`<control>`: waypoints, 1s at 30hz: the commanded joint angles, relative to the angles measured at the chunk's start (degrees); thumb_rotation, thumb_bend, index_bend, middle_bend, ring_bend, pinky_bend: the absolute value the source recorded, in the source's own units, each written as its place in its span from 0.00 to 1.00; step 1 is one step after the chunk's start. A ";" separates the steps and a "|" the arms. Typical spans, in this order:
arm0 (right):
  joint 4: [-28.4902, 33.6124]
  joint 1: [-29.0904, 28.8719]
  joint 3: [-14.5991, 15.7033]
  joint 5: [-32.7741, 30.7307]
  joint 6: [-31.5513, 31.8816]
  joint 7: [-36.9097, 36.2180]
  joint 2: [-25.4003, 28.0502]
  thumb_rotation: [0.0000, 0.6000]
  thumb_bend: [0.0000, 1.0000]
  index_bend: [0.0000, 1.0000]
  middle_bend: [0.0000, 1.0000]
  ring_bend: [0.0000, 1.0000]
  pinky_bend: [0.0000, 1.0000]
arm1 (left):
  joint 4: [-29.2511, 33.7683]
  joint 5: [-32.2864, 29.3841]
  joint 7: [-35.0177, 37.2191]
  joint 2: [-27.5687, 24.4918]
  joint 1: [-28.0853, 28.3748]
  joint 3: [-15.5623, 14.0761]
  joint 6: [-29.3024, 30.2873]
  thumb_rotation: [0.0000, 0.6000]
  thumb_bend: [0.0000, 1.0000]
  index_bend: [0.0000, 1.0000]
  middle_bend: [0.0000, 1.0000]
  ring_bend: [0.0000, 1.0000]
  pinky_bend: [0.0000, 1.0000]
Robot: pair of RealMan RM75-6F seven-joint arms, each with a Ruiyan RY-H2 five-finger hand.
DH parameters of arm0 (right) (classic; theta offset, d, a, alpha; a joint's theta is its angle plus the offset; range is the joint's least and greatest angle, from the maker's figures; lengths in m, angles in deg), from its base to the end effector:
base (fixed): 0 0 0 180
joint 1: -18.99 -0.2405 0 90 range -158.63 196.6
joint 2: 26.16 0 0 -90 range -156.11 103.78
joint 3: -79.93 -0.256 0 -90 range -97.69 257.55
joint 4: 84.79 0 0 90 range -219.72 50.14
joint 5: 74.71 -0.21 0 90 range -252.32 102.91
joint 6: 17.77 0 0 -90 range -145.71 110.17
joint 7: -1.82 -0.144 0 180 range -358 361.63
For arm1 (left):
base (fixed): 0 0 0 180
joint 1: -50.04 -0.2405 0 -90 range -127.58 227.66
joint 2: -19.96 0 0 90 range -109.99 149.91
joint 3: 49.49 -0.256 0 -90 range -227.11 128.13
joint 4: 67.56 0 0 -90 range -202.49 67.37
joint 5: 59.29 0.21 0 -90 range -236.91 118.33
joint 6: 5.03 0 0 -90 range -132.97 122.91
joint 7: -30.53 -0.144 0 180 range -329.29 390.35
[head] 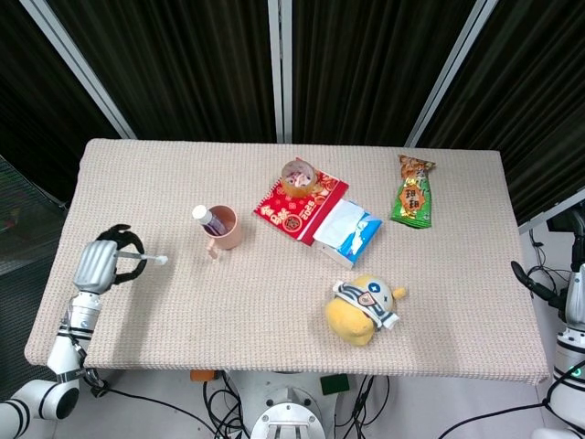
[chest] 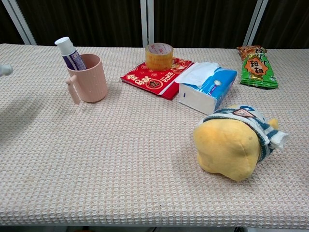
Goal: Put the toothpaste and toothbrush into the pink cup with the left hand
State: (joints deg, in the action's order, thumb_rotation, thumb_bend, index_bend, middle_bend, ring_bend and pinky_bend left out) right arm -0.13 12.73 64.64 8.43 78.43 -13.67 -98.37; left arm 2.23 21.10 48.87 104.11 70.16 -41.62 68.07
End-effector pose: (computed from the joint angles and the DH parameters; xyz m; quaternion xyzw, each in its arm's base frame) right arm -0.2999 -0.2218 0.1888 0.4361 -0.3390 0.5877 0.5912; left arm -0.3034 0.2878 0.0711 -0.5614 -0.4637 -0.4822 0.4871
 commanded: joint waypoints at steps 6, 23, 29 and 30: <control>-0.88 0.03 -0.27 -0.78 -0.26 -0.86 -0.44 1.00 0.34 0.00 0.00 0.00 0.00 | 15.87 -8.07 13.30 -12.15 0.01 7.86 -5.14 1.00 0.34 0.65 0.45 0.21 0.32; -2.89 0.19 0.14 -0.34 -0.41 -2.98 -0.61 1.00 0.35 0.00 0.00 0.00 0.00 | 32.77 -16.93 20.82 -15.15 8.31 17.96 -12.67 1.00 0.34 0.66 0.40 0.21 0.29; -3.73 0.29 -0.26 -1.05 -0.42 -3.62 -0.80 1.00 0.36 0.00 0.00 0.00 0.00 | 29.50 -20.25 19.18 -10.69 12.51 18.53 -15.88 1.00 0.34 0.66 0.38 0.21 0.24; -3.93 0.34 -0.24 -1.23 -0.54 -3.79 -0.84 1.00 0.36 0.00 0.00 0.00 0.00 | 28.46 -20.82 19.15 -9.92 13.41 18.57 -17.04 1.00 0.34 0.66 0.38 0.21 0.24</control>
State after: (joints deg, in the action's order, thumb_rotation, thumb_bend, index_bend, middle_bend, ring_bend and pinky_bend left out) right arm -4.00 13.04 64.41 7.26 77.93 -17.40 -99.19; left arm 32.13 1.57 68.02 92.78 82.09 -23.40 52.64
